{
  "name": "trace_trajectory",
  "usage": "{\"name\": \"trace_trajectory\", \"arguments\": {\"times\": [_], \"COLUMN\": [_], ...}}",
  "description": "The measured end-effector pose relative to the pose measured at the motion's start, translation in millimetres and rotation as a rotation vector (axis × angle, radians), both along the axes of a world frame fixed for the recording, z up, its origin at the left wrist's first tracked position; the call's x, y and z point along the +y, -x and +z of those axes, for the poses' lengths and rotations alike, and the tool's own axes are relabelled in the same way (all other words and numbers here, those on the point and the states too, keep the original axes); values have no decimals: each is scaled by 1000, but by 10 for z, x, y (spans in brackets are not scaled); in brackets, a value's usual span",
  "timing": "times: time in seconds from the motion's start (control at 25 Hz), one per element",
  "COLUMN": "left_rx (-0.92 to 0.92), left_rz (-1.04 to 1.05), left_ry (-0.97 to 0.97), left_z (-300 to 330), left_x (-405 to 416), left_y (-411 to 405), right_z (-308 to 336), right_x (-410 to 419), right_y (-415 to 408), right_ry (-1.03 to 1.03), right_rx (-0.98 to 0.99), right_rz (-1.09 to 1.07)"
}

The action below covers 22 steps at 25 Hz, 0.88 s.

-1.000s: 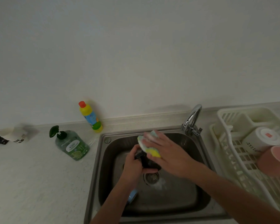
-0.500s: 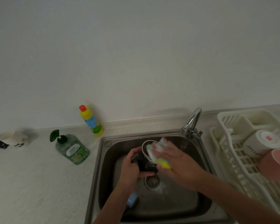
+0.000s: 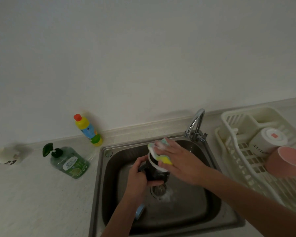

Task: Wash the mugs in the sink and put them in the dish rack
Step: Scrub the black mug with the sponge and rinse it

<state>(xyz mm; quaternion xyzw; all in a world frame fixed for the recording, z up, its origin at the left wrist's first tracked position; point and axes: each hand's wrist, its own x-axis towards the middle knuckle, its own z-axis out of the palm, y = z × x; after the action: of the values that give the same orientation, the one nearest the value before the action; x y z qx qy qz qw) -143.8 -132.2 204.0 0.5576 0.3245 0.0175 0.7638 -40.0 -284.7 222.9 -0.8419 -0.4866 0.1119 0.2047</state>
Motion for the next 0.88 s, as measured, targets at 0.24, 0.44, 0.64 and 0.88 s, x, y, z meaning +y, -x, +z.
{"name": "trace_trajectory", "arguments": {"times": [0.24,0.44,0.64,0.88], "left_rx": [9,13,38,33], "left_rz": [-1,-15,7,-16], "left_ry": [10,-37,-26,-11], "left_z": [-49,-32,-69,-99], "left_x": [-19,9,16,24], "left_y": [-26,-5,-26,-23], "right_z": [-76,-116,-203,-237], "right_x": [85,-98,22,102], "right_y": [82,97,0,88], "right_ry": [41,109,69,58], "right_rx": [32,59,62,59], "right_rz": [51,13,-76,-29]}}
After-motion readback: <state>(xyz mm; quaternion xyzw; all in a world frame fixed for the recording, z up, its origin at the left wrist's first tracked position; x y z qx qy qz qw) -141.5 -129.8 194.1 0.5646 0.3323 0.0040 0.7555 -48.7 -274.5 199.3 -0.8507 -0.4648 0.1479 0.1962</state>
